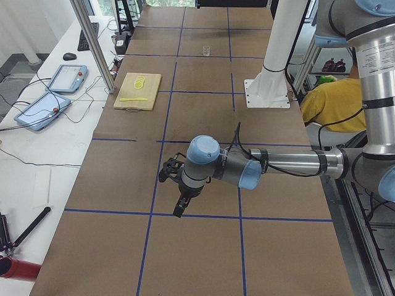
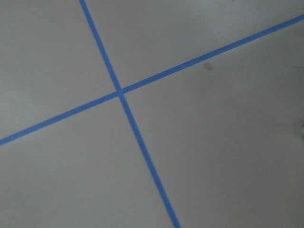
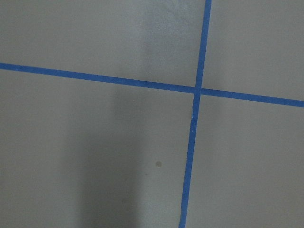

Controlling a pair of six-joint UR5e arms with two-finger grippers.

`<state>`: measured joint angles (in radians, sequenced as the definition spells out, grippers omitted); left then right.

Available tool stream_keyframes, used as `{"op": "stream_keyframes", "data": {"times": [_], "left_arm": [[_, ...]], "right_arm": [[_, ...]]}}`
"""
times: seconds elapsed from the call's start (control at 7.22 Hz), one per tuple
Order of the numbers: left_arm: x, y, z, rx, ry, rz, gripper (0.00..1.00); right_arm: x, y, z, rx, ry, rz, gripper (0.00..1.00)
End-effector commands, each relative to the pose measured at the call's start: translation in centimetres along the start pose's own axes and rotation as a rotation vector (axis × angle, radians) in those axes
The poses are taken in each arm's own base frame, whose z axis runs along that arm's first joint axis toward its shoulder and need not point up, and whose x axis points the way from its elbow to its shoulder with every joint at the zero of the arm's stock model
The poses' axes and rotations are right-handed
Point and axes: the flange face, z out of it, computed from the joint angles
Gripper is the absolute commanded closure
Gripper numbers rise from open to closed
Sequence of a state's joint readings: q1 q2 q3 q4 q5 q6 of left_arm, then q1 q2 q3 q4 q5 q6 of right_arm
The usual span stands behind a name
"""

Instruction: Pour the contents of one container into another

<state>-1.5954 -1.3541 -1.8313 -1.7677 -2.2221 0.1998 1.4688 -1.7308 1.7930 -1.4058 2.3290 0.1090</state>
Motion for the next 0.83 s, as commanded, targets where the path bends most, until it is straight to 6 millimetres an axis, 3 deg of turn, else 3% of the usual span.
{"op": "stream_keyframes", "data": {"times": [0.0, 0.14, 0.28, 0.42, 0.69], "left_arm": [[-2.2, -0.6, -2.3, -0.093, 0.008, -0.109, 0.00], [-2.6, 0.1, -0.8, -0.126, 0.022, -0.125, 0.00], [-2.6, 2.0, 0.4, -0.147, 0.058, -0.147, 0.00], [-1.8, 0.9, -0.6, -0.079, 0.078, -0.102, 0.00], [-2.4, 1.3, 0.5, -0.064, 0.081, -0.088, 0.00]], "right_arm": [[-0.7, 0.1, 0.7, -0.020, -0.037, -0.012, 0.00], [-0.6, 0.2, 1.1, -0.028, -0.037, -0.015, 0.00], [-0.9, 0.2, 1.2, -0.031, -0.039, -0.020, 0.00], [-0.6, 0.4, 1.5, -0.038, -0.036, -0.022, 0.00], [-0.1, 0.8, 2.4, -0.055, -0.029, -0.013, 0.00]]}}
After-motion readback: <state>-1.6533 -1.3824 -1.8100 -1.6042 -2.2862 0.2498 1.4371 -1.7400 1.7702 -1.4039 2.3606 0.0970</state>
